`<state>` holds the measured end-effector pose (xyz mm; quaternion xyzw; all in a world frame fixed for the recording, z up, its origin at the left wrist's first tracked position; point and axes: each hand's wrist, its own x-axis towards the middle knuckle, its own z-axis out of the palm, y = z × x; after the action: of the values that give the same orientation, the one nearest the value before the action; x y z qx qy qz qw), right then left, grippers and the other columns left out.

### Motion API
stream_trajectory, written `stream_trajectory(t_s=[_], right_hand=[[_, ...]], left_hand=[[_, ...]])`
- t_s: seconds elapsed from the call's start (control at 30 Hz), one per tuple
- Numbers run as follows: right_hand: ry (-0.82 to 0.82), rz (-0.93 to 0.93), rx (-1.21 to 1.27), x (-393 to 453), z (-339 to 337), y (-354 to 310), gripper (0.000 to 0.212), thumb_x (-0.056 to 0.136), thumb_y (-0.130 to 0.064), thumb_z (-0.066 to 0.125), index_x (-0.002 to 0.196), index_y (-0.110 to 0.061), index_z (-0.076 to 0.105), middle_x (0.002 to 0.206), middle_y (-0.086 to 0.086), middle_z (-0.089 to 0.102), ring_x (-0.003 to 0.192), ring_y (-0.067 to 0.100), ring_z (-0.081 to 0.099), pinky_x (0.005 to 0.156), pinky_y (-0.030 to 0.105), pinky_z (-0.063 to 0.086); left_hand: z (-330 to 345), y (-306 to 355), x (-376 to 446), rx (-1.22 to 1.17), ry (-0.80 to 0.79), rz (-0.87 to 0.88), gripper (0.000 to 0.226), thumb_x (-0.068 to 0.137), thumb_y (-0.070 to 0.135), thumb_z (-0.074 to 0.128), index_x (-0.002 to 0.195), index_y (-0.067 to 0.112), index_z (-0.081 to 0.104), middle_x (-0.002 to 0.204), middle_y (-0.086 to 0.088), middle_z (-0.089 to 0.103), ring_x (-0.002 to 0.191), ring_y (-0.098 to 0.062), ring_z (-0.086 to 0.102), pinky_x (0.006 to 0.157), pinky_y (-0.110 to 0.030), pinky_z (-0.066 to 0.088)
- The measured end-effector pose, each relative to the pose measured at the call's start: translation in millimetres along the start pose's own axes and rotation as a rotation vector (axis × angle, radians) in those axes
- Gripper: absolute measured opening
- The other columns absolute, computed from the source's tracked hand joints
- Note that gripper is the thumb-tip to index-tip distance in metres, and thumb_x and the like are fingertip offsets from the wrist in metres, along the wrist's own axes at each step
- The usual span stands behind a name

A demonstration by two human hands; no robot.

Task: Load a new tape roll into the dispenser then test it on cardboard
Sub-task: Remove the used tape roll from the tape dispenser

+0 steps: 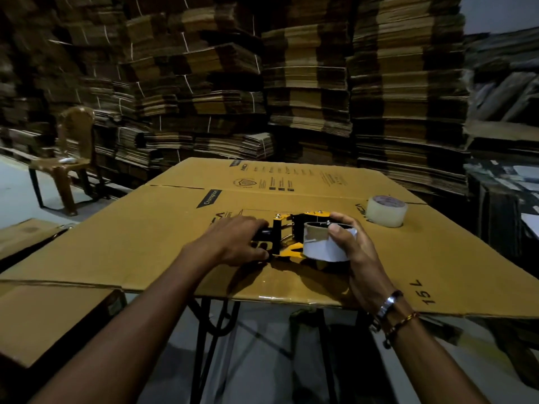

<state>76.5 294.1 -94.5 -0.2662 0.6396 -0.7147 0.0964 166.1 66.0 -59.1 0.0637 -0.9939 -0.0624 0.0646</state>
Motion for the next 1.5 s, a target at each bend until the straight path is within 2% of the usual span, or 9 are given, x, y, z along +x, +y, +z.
stream_trajectory(t_s=[0.17, 0.33, 0.43, 0.57, 0.73, 0.97, 1.2, 1.33, 1.5], right_hand=[[-0.031, -0.038, -0.063, -2, 1, -1, 0.073, 0.060, -0.062, 0.074, 0.126, -0.039, 0.055, 0.131, 0.006, 0.061, 0.108, 0.022, 0.068, 0.080, 0.035, 0.059], [0.033, -0.147, -0.427, -7, 7, -1, 0.097, 0.061, -0.059, 0.083, 0.144, -0.041, 0.037, 0.144, -0.010, 0.048, 0.129, 0.012, 0.050, 0.104, 0.036, 0.047], [0.099, -0.246, -0.649, -11, 15, -2, 0.106, 0.065, -0.043, 0.091, 0.151, -0.030, 0.029, 0.148, -0.008, 0.040, 0.132, 0.009, 0.039, 0.105, 0.032, 0.037], [0.190, -0.312, -0.824, -9, 19, 4, 0.103, 0.069, -0.033, 0.091, 0.151, -0.020, 0.030, 0.147, -0.003, 0.034, 0.133, 0.015, 0.039, 0.101, 0.025, 0.037], [0.314, -0.287, -0.789, -7, 14, 5, 0.100, 0.070, -0.020, 0.091, 0.149, -0.016, 0.031, 0.148, 0.001, 0.033, 0.134, 0.023, 0.042, 0.102, 0.030, 0.044], [0.281, -0.341, -0.711, -10, 15, 2, 0.105, 0.070, -0.021, 0.091, 0.152, -0.024, 0.026, 0.152, -0.002, 0.037, 0.127, 0.002, 0.032, 0.098, 0.013, 0.032], [0.218, -0.407, -0.723, -13, 15, 5, 0.105, 0.067, -0.038, 0.090, 0.149, -0.036, 0.024, 0.147, -0.006, 0.042, 0.132, 0.008, 0.038, 0.106, 0.029, 0.039], [0.181, -0.404, -0.648, -14, 15, 3, 0.101, 0.065, -0.047, 0.088, 0.144, -0.042, 0.026, 0.135, -0.017, 0.042, 0.121, -0.006, 0.036, 0.097, 0.012, 0.032], [0.136, -0.340, -0.590, -12, 12, 5, 0.098, 0.064, -0.045, 0.090, 0.141, -0.047, 0.029, 0.135, -0.017, 0.046, 0.125, 0.005, 0.047, 0.101, 0.027, 0.044]], left_hand=[[-5, 7, 13, 0.076, -0.006, 0.027, 0.048, 0.098, 0.033, 0.058, 0.142, 0.019, 0.046, 0.139, -0.008, 0.056, 0.126, -0.023, 0.051, 0.102, -0.037, 0.042], [15, 6, -1, 0.332, 0.450, -0.053, 0.057, 0.079, 0.048, 0.076, 0.125, 0.019, 0.060, 0.113, -0.008, 0.061, 0.106, -0.026, 0.054, 0.092, -0.041, 0.043], [22, 13, -5, 0.353, 0.741, -0.091, 0.034, 0.075, 0.023, 0.071, 0.108, 0.016, 0.067, 0.098, -0.010, 0.060, 0.094, -0.028, 0.053, 0.081, -0.041, 0.038], [27, 28, -10, 0.259, 0.855, -0.100, 0.055, 0.065, 0.024, 0.080, 0.117, 0.015, 0.064, 0.106, -0.014, 0.059, 0.103, -0.032, 0.045, 0.086, -0.043, 0.031], [33, 41, -15, 0.159, 0.825, -0.066, 0.070, 0.060, 0.025, 0.087, 0.125, 0.014, 0.062, 0.110, -0.014, 0.060, 0.106, -0.029, 0.044, 0.086, -0.040, 0.029], [36, 29, -18, 0.054, 0.638, -0.093, 0.064, 0.075, 0.026, 0.082, 0.132, 0.021, 0.052, 0.113, -0.009, 0.058, 0.102, -0.032, 0.057, 0.085, -0.048, 0.048], [8, 15, -16, 0.071, 0.431, -0.036, 0.066, 0.098, 0.043, 0.054, 0.156, 0.028, 0.027, 0.146, -0.003, 0.040, 0.130, -0.020, 0.042, 0.112, -0.036, 0.031], [-2, -7, -4, 0.071, 0.235, 0.054, 0.063, 0.099, 0.041, 0.055, 0.156, 0.029, 0.029, 0.142, -0.001, 0.046, 0.122, -0.016, 0.047, 0.099, -0.030, 0.040], [6, -21, 7, -0.015, 0.113, 0.095, 0.058, 0.099, 0.037, 0.057, 0.152, 0.023, 0.038, 0.136, -0.002, 0.051, 0.119, -0.018, 0.050, 0.096, -0.034, 0.046]])
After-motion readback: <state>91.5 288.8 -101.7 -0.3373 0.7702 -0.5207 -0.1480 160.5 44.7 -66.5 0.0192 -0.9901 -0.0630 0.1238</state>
